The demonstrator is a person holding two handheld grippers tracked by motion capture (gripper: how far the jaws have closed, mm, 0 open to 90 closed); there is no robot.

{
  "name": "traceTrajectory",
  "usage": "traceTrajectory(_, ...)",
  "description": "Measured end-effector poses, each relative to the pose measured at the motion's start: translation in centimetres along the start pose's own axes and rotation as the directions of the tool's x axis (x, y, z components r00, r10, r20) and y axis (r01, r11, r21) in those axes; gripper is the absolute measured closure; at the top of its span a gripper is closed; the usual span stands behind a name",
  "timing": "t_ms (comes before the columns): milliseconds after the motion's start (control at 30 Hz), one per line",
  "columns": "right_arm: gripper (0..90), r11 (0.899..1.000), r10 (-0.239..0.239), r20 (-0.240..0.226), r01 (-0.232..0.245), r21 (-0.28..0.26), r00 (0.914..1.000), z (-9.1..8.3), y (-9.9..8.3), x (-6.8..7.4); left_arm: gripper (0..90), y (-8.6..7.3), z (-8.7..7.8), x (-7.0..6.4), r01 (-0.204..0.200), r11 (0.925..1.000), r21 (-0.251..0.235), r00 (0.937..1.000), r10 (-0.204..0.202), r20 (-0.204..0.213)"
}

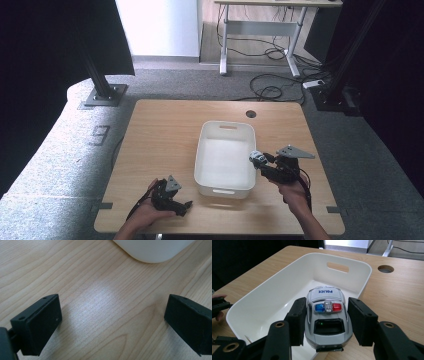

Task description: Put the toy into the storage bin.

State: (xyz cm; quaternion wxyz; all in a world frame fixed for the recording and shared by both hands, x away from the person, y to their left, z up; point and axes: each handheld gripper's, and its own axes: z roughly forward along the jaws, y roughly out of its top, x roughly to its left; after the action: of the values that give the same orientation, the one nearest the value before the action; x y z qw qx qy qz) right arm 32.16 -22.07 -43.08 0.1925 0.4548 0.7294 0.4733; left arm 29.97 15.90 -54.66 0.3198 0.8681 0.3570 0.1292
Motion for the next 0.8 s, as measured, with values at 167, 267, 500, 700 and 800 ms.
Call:
traceTrajectory(167, 50.6, 1.000, -0.002, 0.000, 0.002, 0.004, 1.0000, 0.3, 0.1, 0.2, 1.7, 0.0, 0.0, 0.0, 0.002, 1.0000, 0.000, 1.0000, -0.002, -0.002)
traceTrajectory(267, 50.6, 1.000, -0.008, -0.002, 0.008, 0.004, 1.0000, 0.4, 0.3, 0.4, 1.7, 0.0, 0.0, -0.1, 0.002, 1.0000, -0.001, 1.0000, -0.002, -0.002)
traceTrajectory(500, 50.6, 1.000, -0.019, -0.013, 0.019, 0.016, 0.9997, 1.5, 0.6, 1.2, 1.7, 0.0, 0.0, 0.0, 0.000, 1.0000, -0.001, 1.0000, 0.000, -0.001)
traceTrajectory(700, 50.6, 0.999, -0.028, -0.016, 0.028, 0.025, 0.9995, 2.2, 1.1, 1.8, 1.7, 0.0, 0.0, 0.0, 0.000, 1.0000, -0.001, 1.0000, 0.000, 0.000)
traceTrajectory(800, 50.6, 0.999, -0.032, -0.017, 0.032, 0.031, 0.9994, 2.5, 1.4, 2.0, 1.7, 0.0, 0.0, 0.0, -0.001, 1.0000, 0.000, 1.0000, 0.001, 0.000)
